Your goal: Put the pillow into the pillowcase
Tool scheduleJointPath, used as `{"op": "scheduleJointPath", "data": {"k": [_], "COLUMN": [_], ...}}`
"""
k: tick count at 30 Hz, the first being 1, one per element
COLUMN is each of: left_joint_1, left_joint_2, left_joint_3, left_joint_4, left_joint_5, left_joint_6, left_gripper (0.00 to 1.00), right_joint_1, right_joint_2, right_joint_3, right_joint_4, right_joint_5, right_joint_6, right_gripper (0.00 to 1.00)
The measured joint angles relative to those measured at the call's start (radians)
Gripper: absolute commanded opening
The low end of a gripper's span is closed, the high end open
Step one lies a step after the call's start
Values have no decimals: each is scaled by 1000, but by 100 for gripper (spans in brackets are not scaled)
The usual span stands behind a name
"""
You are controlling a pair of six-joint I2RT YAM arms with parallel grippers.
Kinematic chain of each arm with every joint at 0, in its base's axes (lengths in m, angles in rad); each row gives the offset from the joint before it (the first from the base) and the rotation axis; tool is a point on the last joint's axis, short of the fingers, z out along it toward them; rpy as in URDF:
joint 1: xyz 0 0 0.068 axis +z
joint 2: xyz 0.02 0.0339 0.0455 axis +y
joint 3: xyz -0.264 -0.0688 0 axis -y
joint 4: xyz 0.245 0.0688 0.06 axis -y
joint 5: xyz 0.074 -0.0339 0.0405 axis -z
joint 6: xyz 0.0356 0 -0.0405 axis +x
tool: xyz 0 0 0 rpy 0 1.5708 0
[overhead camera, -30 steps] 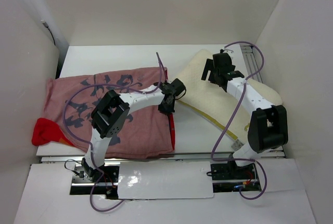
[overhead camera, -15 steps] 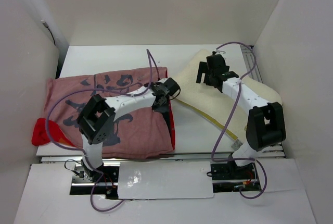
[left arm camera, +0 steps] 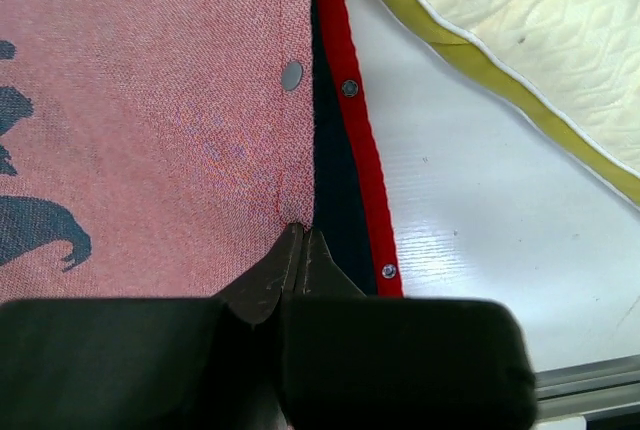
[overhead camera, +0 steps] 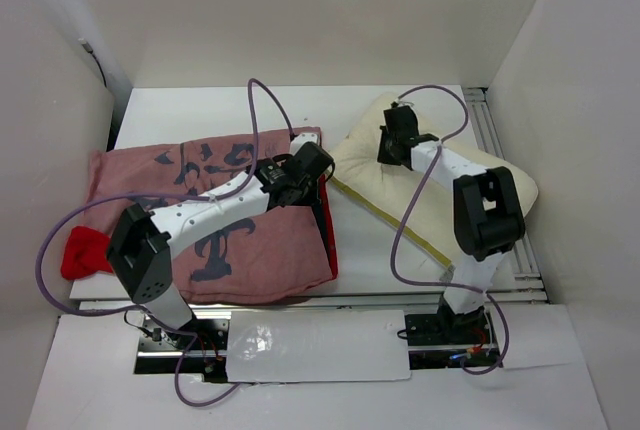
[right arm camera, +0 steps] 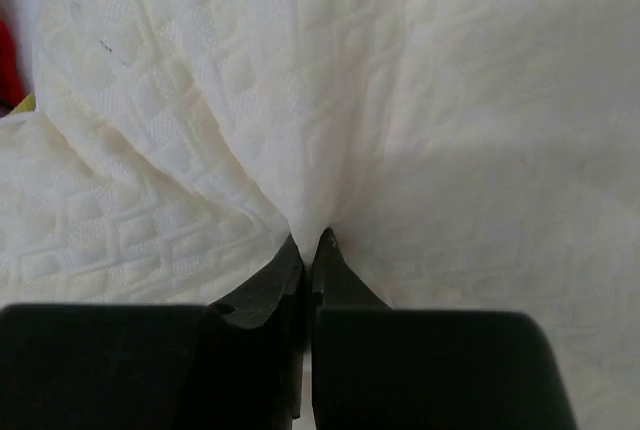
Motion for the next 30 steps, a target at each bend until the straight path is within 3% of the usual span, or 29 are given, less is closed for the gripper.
{"op": "scheduleJointPath", "data": {"k": [5,14,30], "left_joint_1": [0,0,0], "left_joint_2": [0,-11,-124], "left_joint_3": [0,0,-16], "left_joint_4": [2,-3,-24], "left_joint_5": [-10,-18,-39], "left_joint_6": [2,-4,-33], "left_gripper": [0,0,0], "right_joint_1": [-3,133,295], "right_joint_2": [-88,-354,-356], "right_joint_3": [-95,-195,-249], "right_joint_4": [87,11,-105], "right_joint_5": [0,91,254], "right_joint_6": [20,24,109], "right_gripper": [0,0,0]}}
